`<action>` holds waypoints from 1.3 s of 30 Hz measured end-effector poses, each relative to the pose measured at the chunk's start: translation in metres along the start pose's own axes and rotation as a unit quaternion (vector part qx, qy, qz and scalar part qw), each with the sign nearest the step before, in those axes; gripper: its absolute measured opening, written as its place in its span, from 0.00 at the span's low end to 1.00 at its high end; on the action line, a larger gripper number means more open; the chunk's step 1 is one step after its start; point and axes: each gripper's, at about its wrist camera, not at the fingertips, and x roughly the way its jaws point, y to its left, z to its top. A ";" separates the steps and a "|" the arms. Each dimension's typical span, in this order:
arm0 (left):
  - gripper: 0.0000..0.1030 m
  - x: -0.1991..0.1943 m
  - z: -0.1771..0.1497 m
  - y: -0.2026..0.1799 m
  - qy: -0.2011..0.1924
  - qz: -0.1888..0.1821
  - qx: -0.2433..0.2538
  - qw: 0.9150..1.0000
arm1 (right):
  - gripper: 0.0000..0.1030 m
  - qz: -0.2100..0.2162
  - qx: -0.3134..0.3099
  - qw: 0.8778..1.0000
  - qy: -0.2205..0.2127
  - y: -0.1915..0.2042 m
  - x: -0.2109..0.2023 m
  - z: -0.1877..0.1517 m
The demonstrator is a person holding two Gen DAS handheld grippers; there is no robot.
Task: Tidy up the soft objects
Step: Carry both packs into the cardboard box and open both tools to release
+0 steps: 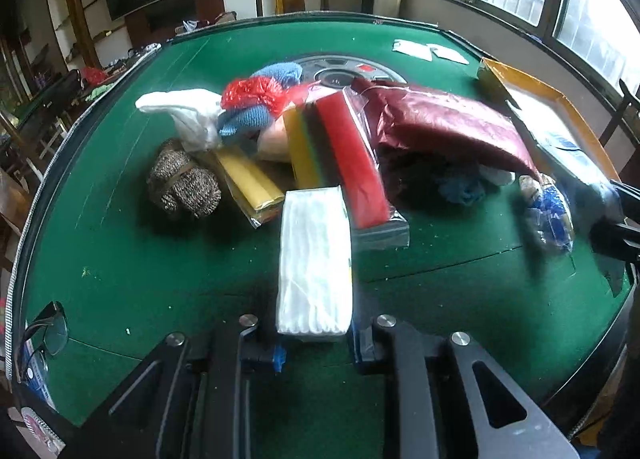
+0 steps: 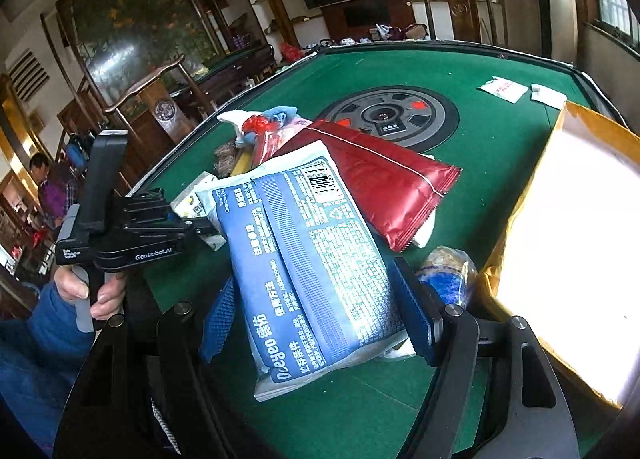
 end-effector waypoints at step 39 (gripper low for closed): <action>0.23 0.110 0.212 -0.262 0.068 -0.215 0.062 0.972 | 0.71 -0.373 0.301 0.877 -0.019 -0.270 -0.059 0.061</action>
